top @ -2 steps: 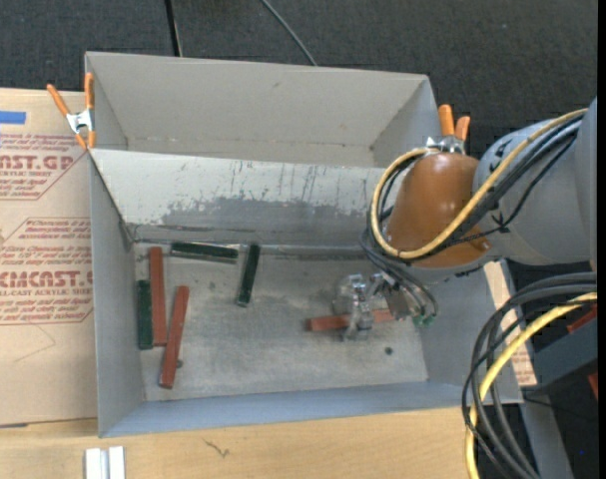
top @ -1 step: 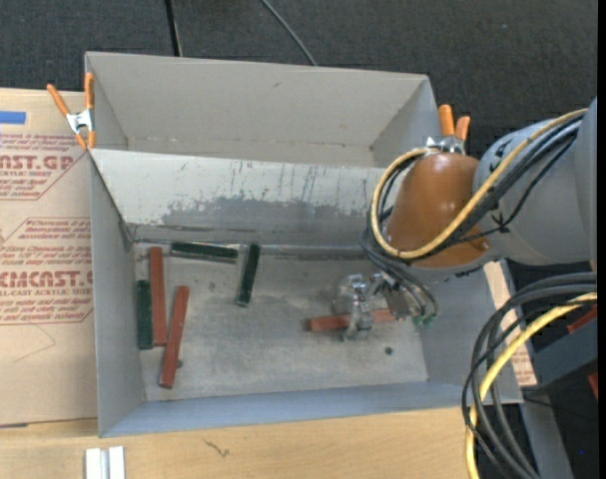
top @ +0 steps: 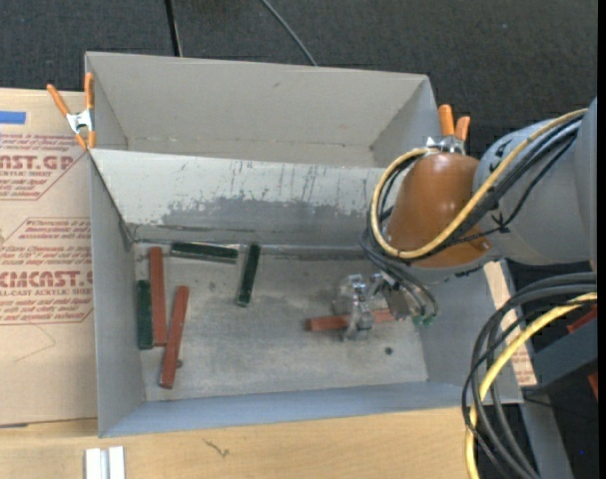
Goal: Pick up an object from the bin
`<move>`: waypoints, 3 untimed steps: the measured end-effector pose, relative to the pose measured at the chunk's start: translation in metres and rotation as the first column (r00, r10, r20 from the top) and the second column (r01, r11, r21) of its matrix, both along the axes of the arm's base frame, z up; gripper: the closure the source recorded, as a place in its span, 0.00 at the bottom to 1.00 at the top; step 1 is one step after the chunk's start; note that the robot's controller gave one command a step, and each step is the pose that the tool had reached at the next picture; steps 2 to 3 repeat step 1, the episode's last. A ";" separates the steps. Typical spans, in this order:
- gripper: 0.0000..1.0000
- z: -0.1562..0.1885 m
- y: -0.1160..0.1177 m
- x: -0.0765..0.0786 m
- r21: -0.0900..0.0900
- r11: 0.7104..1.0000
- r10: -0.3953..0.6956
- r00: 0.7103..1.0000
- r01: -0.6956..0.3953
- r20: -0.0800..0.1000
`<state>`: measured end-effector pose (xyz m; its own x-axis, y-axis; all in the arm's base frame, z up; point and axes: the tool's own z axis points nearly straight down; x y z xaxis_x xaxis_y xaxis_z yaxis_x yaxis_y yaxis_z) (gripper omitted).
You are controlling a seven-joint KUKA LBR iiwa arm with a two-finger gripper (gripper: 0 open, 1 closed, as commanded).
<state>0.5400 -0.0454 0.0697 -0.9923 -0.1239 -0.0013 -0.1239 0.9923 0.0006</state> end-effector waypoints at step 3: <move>1.00 0.005 0.000 -0.002 0.001 1.000 0.000 1.000 0.000 -0.007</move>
Offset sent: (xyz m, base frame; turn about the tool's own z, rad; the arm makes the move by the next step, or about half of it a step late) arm 0.0002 0.0001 0.0834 0.0000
